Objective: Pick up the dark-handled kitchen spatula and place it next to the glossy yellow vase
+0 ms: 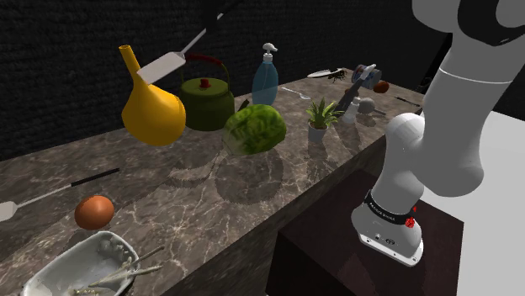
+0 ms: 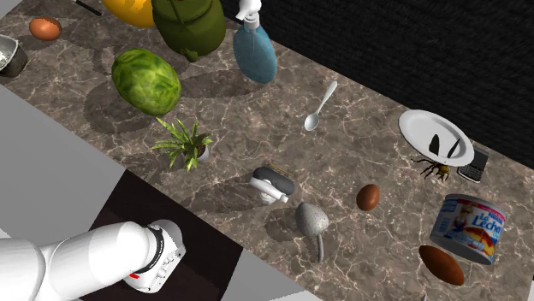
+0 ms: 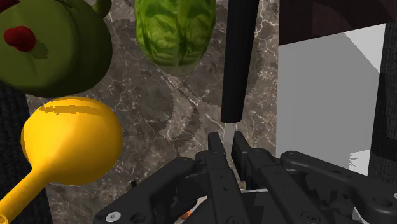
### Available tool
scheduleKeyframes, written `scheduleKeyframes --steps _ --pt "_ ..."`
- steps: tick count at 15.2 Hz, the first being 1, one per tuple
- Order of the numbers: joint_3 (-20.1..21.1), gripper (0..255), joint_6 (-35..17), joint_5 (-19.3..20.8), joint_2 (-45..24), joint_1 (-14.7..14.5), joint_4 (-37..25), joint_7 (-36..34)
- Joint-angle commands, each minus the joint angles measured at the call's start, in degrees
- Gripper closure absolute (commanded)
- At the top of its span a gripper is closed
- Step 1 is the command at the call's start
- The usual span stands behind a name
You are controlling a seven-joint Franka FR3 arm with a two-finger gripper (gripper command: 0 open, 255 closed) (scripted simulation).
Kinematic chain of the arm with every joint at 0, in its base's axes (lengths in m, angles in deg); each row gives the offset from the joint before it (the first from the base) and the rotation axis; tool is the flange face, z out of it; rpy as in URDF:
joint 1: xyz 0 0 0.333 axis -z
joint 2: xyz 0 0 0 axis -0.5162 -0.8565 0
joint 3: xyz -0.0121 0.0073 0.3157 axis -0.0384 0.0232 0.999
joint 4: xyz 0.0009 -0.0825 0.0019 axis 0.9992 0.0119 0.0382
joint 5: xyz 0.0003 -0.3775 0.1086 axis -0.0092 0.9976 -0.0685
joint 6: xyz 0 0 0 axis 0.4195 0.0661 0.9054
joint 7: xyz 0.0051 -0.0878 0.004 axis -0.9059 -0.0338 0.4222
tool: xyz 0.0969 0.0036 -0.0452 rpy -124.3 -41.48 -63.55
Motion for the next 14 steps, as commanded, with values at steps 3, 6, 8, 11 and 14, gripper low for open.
scheduleKeyframes --steps 3,6,8,11,14 --pt "0.2 255 -3.4 0.0 1.5 -0.2 4.9 -0.6" --pt "0.2 255 -6.4 0.1 3.1 -0.3 9.5 -0.8" --pt "0.2 255 -8.2 0.1 4.0 -0.3 12.3 -0.9" --pt "0.3 255 -11.0 0.2 5.2 -0.3 16.2 -1.0" --pt "0.3 255 -13.6 0.2 6.2 -0.3 19.8 -1.2"
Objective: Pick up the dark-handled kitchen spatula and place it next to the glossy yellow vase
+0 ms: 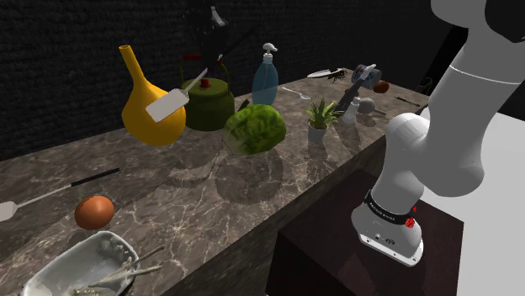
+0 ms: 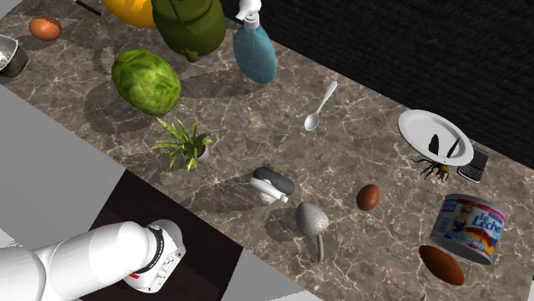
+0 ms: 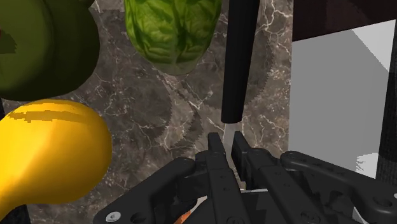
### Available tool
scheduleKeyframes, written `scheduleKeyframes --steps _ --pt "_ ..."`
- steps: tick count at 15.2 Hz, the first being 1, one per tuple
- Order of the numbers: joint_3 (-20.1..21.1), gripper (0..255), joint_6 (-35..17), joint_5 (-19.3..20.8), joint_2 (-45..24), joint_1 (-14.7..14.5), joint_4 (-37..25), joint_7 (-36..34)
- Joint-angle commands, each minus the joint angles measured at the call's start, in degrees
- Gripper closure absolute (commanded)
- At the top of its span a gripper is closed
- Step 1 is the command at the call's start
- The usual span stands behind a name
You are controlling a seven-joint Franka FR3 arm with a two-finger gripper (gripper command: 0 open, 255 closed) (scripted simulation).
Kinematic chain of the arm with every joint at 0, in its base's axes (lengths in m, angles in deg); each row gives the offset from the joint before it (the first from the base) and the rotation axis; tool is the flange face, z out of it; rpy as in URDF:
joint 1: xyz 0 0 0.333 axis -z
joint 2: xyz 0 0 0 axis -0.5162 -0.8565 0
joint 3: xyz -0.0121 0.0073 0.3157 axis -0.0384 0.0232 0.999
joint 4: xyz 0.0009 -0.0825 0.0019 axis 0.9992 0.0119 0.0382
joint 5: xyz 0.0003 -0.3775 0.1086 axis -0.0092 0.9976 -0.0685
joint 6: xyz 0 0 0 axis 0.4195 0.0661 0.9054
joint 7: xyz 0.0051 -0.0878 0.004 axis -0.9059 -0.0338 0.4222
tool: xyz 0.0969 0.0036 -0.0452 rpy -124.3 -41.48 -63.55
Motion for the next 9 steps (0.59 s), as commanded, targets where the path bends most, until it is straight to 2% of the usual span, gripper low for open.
scheduleKeyframes --steps 1,9 --pt "0.0 255 -1.8 0.0 0.7 0.0 2.5 -0.1" --pt "0.0 255 -8.4 0.1 2.5 0.0 10.8 -0.4"
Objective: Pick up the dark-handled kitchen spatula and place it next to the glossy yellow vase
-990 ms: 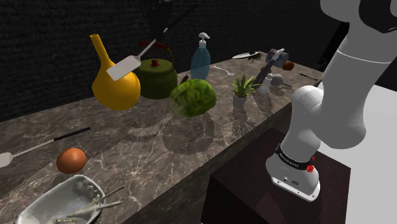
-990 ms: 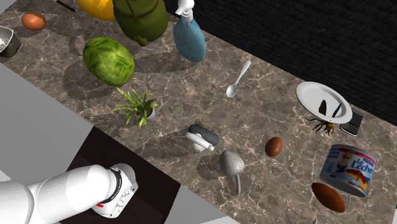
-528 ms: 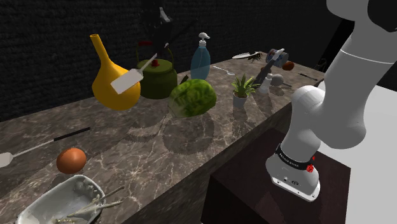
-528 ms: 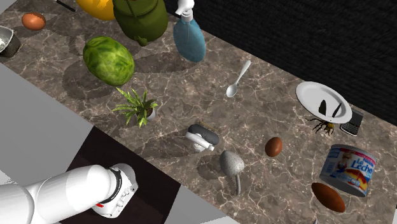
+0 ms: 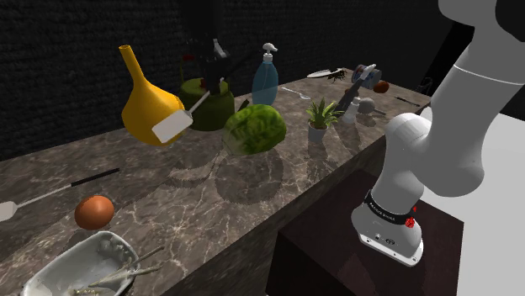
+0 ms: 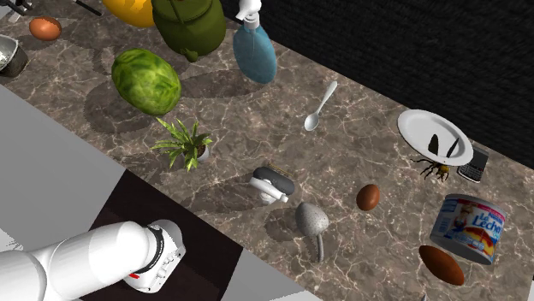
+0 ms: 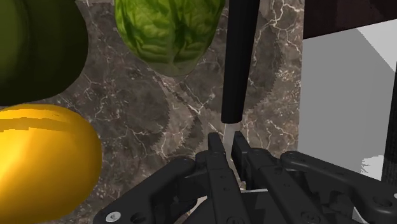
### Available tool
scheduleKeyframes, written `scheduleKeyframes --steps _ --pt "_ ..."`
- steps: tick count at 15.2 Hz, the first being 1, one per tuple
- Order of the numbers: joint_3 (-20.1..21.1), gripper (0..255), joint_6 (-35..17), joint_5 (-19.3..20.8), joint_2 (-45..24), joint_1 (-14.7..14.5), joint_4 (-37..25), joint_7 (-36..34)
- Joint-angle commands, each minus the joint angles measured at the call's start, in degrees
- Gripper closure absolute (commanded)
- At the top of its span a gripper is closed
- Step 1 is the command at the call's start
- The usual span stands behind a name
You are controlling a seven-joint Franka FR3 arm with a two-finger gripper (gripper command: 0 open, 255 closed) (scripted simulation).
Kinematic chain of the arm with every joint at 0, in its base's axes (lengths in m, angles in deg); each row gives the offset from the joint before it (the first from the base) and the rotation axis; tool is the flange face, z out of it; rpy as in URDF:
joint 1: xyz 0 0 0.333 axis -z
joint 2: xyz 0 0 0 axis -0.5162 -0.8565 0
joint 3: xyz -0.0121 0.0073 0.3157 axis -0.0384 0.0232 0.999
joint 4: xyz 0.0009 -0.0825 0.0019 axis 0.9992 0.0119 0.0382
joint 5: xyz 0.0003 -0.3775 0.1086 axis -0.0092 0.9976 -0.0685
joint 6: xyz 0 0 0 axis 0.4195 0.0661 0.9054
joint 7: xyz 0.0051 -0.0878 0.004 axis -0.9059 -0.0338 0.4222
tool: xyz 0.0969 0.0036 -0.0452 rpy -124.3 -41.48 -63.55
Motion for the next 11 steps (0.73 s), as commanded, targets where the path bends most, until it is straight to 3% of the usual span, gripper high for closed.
scheduleKeyframes --steps 1,11 --pt "-0.1 255 -1.8 0.0 0.3 0.1 2.1 0.0" --pt "-0.1 255 -9.6 0.1 1.0 0.1 10.6 -0.3"
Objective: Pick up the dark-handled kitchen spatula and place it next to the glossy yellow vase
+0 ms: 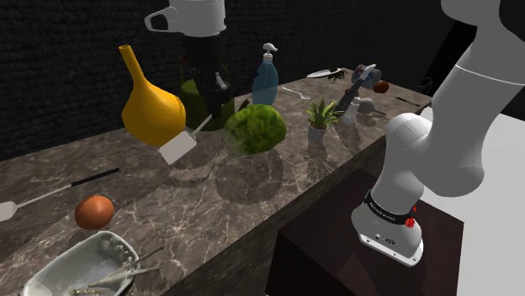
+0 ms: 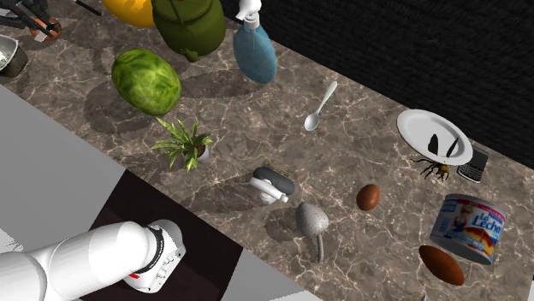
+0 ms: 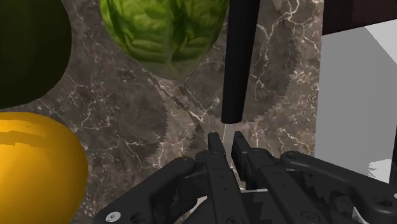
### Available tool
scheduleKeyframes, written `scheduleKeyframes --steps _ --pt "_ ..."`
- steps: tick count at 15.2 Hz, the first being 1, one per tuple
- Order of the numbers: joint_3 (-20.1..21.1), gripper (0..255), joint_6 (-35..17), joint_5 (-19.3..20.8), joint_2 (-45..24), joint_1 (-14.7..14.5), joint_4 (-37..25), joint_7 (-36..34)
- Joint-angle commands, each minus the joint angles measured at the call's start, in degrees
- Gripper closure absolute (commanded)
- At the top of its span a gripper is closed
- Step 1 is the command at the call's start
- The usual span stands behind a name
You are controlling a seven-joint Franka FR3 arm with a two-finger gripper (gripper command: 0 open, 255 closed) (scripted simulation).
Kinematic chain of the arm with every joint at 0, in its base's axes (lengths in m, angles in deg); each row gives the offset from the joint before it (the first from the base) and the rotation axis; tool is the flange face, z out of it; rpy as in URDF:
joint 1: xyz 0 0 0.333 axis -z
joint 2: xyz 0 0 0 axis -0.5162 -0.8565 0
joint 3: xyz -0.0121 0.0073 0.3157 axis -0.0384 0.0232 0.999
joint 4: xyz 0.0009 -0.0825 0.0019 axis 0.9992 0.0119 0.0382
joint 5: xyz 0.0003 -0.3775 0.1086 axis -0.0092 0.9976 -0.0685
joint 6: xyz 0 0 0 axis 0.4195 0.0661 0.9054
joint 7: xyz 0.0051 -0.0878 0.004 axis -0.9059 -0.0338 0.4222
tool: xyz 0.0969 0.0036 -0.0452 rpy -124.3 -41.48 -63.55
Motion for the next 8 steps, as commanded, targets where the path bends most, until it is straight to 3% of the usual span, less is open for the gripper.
scheduleKeyframes --steps 1,8 --pt "0.0 255 -1.7 0.0 0.1 0.0 1.8 -0.1" --pt "0.0 255 -7.0 0.1 -0.2 0.0 6.8 -0.3"
